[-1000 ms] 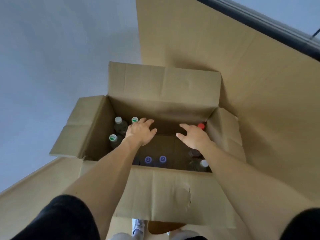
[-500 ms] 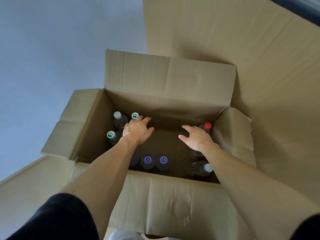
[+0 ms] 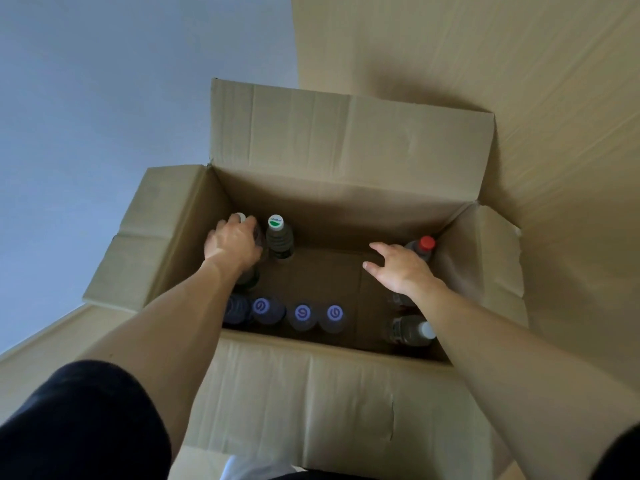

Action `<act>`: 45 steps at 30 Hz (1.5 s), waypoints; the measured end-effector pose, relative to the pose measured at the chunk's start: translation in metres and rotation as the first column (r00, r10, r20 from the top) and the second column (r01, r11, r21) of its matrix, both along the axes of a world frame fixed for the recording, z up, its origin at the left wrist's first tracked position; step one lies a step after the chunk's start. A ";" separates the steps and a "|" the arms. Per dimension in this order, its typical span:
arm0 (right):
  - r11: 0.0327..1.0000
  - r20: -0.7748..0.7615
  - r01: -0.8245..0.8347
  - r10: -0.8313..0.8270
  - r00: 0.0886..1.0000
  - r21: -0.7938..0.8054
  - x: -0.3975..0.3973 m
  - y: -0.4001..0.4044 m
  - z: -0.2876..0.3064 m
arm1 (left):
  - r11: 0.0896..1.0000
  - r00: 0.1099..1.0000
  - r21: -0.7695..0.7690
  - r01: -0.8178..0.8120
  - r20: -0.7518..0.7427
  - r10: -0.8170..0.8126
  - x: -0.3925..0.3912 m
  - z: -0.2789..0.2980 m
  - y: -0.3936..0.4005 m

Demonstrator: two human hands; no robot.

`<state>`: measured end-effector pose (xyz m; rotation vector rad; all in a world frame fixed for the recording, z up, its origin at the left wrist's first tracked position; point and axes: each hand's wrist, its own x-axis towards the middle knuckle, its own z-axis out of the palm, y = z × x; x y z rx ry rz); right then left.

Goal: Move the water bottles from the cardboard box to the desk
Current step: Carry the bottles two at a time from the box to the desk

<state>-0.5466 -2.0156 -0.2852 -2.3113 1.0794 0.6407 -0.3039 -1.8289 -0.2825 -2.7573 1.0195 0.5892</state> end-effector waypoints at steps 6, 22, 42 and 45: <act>1.000 0.008 -0.010 0.010 1.000 -0.004 0.005 0.004 0.003 | 0.991 0.998 0.137 -0.009 -0.059 0.017 0.004 -0.008 0.007; 0.998 0.030 0.064 -0.064 0.998 -0.013 -0.016 -0.005 0.012 | 0.969 0.976 0.111 0.220 -0.028 -0.218 -0.032 -0.013 -0.020; 0.988 0.093 0.154 -0.152 0.984 -0.013 -0.052 -0.013 0.021 | 0.928 0.911 -0.143 0.344 -0.188 -0.367 -0.103 -0.051 -0.113; 0.988 0.085 0.151 -0.150 0.985 -0.006 -0.051 -0.012 0.020 | 0.934 0.905 -0.129 0.334 -0.232 -0.356 -0.096 -0.052 -0.108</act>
